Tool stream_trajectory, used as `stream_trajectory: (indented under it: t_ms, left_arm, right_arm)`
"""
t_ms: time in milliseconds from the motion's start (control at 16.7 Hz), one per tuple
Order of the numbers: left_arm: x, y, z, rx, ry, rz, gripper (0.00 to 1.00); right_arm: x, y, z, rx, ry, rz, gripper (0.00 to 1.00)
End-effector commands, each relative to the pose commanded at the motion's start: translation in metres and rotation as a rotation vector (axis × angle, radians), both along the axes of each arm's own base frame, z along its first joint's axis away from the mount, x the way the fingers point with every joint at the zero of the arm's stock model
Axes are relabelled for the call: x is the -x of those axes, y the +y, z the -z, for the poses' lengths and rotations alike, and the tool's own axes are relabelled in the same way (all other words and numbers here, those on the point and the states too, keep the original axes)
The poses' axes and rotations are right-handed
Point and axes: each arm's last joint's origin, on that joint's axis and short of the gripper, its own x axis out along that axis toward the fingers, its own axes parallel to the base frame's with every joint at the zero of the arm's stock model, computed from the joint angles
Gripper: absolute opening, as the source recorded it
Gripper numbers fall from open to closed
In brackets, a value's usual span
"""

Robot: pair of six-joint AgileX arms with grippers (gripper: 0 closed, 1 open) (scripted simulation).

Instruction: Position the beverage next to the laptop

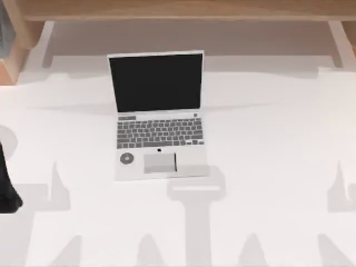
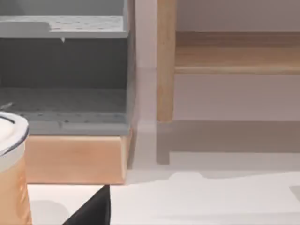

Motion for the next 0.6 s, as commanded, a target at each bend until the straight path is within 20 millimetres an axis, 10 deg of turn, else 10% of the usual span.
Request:
stream_trajectory:
  t_ms: [600]
  left_arm:
    - [-0.021, 0.016, -0.037, 0.047, -0.088, 0.065, 1.0]
  right_arm:
    - [0.0, 0.0, 0.0, 0.0, 0.0, 0.0, 1.0]
